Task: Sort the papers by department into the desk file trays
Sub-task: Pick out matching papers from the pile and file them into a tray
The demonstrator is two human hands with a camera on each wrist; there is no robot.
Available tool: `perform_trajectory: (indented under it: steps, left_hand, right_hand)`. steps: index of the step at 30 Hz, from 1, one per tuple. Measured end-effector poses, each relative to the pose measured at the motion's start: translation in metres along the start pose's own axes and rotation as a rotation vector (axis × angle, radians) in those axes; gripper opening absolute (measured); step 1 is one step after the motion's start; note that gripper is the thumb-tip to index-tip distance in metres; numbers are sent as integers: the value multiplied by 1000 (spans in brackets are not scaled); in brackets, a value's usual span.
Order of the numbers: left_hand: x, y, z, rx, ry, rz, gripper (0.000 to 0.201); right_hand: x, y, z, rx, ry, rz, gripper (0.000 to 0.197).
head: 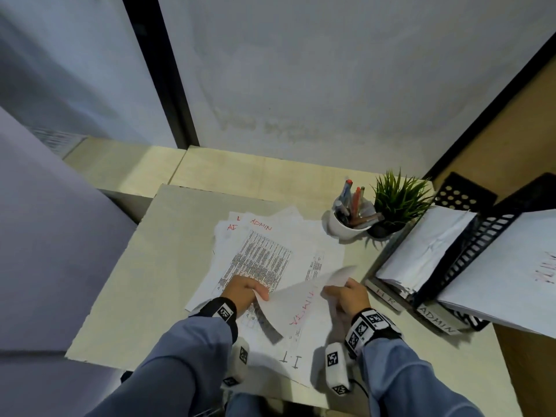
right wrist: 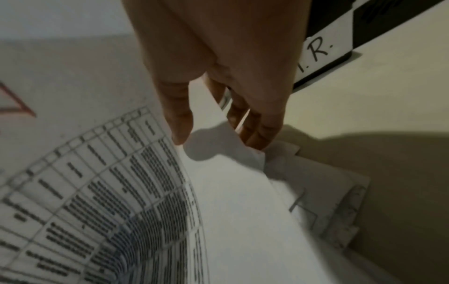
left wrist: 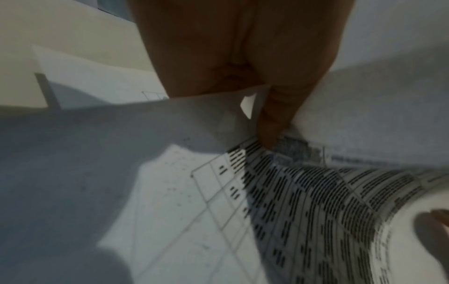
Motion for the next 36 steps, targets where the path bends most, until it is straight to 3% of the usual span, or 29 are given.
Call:
perform_trajectory:
  steps: [3,5,7,11,14,18,21,24,27,30,33,36]
  left_hand:
    - [-4,-5,10,-11,-108,-12,43]
    - [-2,-11,32,128,-395,-39,33]
    - [0,-13,54,346,-552,2,20]
    - [10,-3,71,332,-489,80,51]
    - [10,-3,73,338,-468,46,42]
    - [9,0,70,388,-398,-55,10]
    - [3,2,65,344,-371,-144,19]
    - [-5,9,62,9,-368,-60,35]
    - [-10,16,54,-149,-277,49,50]
    - [-15,10,43,-156,-177,94,41]
    - [-25,-3,28,-141,-106,77,38]
    - [-19,-8,33,-29,-293,3,45]
  right_hand:
    - [1,-5,-4,15,0,14,35]
    - [0,-6,-7,-5,0,68,38]
    - [-6,-4,-8,-29,28,60,35]
    - [-22,1,-12,172,38,103,35]
    - [-27,-2,-21,280,38,113,43]
    - [-25,-5,-24,285,28,92,48]
    - [-18,-6,-19,163,13,81,52]
    - [-11,-6,-10,-37,10,48,32]
    - [-10,-4,-4,16,-43,53,28]
    - [-16,-4,-4,210,-72,8,27]
    - [-20,-3,-5,368,3,15,27]
    - [-12,-13,-10,278,26,-36,22]
Point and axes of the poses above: each hand's wrist, its own x-axis towards the middle knuckle, its own z-axis out of the back of the hand, y = z × x, the point moved 3 cm from there along x, towards the middle knuckle, and after that the axes turned 3 degrees about -y, right-handed, at the moved point
